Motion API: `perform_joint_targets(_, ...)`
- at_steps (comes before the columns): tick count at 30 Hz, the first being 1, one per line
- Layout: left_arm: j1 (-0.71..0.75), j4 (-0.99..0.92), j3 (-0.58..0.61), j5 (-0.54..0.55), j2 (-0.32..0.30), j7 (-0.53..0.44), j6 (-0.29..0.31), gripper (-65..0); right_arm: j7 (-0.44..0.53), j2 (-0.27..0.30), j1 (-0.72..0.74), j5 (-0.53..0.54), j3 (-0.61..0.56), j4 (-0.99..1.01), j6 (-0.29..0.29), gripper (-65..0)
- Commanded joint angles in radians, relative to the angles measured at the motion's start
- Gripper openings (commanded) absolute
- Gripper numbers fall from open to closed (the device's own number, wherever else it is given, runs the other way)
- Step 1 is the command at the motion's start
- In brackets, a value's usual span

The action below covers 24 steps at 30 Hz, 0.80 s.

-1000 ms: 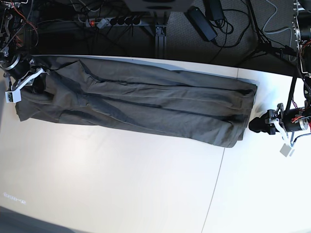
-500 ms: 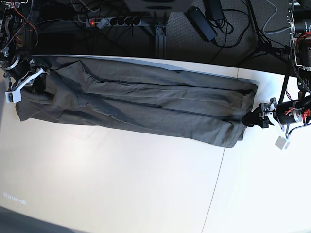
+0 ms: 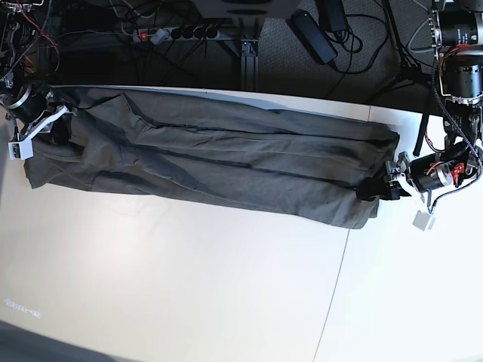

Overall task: Fold the T-shirt properly
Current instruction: 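Hold the strip end with the left gripper, grip the other end with the right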

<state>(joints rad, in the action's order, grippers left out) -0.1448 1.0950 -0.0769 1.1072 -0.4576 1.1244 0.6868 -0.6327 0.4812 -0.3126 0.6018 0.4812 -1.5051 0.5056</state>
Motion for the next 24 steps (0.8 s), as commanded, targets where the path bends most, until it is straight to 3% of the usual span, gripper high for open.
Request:
perform_joint_targets(1, -0.002, 0.002, 0.005, -0.069, -0.001, 0.046, 0.011, -22.3, 0.01, 0.019, 0.007, 0.012, 0.007, -0.013, 0.074, -65.0)
perform_joint_targets(9, -0.002, 0.002, 0.005, -0.141, 0.008, 0.046, 0.011, -22.5, 0.003, 0.019, 0.007, 0.024, 0.007, -0.013, 0.074, -65.0)
perform_joint_targets(24, 0.058, 0.002, 0.005, -0.124, 0.009, 0.031, 0.011, -23.0, 0.004, 0.019, 0.007, 0.035, 0.007, -0.013, 0.074, -65.0)
